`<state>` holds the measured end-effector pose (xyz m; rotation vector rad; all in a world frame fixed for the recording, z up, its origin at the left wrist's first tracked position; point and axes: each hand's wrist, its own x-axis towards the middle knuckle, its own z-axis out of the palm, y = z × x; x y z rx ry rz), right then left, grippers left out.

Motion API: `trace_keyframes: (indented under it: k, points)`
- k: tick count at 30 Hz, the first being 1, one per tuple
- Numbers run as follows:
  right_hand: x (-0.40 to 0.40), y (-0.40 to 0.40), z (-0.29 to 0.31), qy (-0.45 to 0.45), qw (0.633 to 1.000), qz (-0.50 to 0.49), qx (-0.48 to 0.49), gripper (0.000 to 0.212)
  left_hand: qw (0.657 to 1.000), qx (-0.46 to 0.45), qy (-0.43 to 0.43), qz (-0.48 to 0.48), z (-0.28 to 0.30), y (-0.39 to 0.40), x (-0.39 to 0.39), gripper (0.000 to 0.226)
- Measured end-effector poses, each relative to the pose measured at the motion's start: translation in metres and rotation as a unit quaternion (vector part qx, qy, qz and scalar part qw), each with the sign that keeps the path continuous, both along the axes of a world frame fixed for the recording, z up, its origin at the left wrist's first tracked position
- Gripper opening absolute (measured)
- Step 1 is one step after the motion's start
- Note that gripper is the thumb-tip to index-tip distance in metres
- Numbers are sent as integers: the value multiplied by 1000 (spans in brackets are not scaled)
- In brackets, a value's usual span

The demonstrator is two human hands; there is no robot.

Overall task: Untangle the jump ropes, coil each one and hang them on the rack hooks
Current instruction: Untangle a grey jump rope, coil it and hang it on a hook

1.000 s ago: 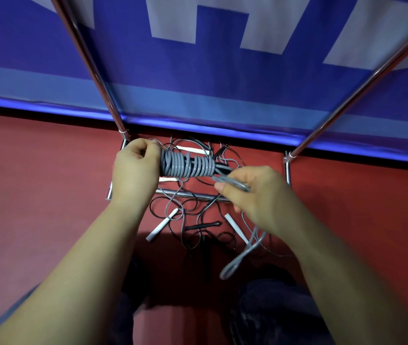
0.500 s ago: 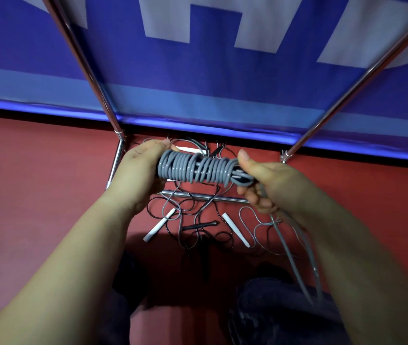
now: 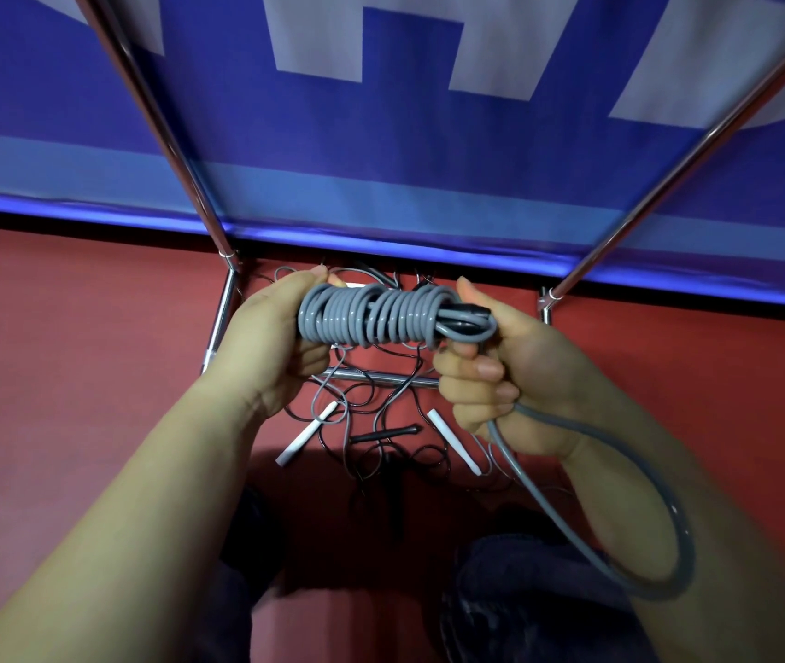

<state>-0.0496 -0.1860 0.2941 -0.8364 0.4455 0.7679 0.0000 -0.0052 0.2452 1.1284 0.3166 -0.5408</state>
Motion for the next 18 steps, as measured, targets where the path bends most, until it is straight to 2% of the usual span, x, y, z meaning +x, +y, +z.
trace_keyframes:
  k: [2,8,14,16,18]
  points:
    - [0,2,2,-3,1000,2,-5,50,1000,-2,5,-2,1,-1,0,40]
    - [3,9,-5,0,985,-30,-168,68,999,34,-13,18,0,-2,-2,49]
    - [3,14,-10,-17,968,-72,-239,58,996,62,-8,58,5,-9,-4,39]
    - [2,17,-14,-43,952,-46,-298,48,992,96,-10,76,7,-10,-4,35]
    - [-6,22,-21,-106,913,27,-394,36,986,135,-15,102,7,-10,-3,33]
